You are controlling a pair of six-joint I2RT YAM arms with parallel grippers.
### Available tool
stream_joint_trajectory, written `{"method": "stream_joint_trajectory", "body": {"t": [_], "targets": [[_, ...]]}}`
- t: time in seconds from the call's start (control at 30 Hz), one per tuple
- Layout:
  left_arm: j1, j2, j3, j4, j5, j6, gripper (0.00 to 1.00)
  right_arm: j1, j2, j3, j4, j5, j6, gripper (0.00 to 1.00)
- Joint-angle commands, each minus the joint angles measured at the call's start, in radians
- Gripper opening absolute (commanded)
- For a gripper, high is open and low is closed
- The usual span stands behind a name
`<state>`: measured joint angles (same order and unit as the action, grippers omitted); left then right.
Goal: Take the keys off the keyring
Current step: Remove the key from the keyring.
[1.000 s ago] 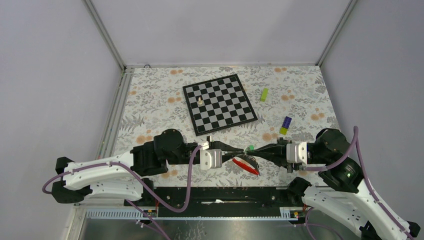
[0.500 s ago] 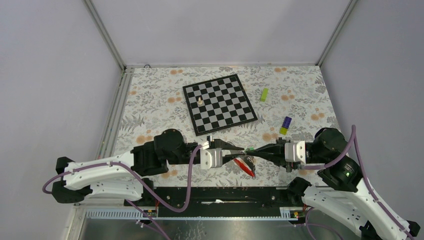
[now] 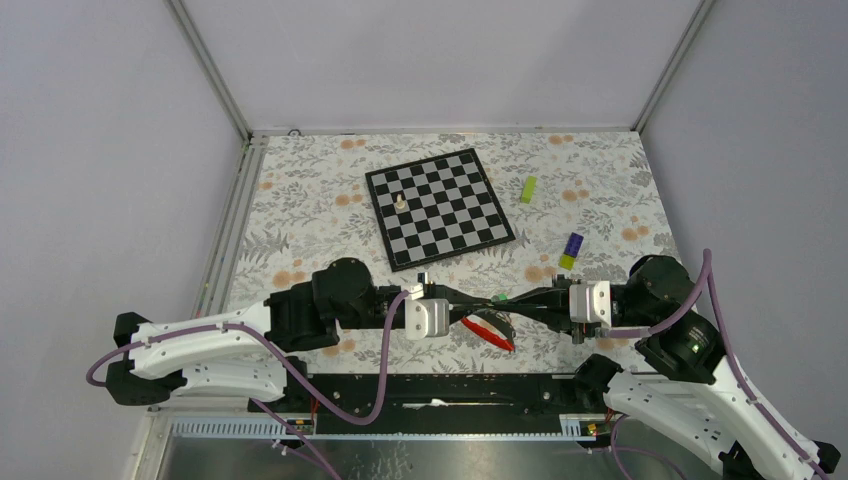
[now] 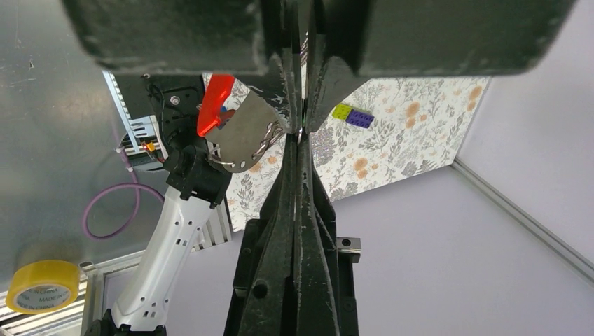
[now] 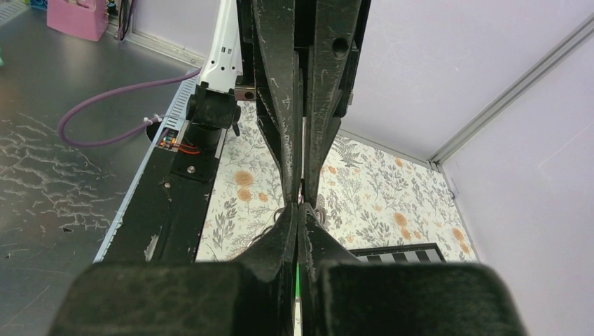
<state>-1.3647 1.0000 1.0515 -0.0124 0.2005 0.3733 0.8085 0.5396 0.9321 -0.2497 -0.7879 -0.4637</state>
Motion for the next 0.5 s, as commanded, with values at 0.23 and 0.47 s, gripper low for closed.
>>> {"method": "stream_joint_trajectory", "body": {"t": [0.23, 0.47], "targets": [[0.001, 0.019, 0.068, 0.014, -0.007, 0.004, 0.0, 0.0, -0.02, -0.001, 0.054, 0.004, 0.013, 0.05], [0.001, -0.015, -0.001, 0.105, -0.128, -0.078, 0.0, 0.001, -0.09, -0.032, 0.094, 0.091, 0.05, 0.37]]}}
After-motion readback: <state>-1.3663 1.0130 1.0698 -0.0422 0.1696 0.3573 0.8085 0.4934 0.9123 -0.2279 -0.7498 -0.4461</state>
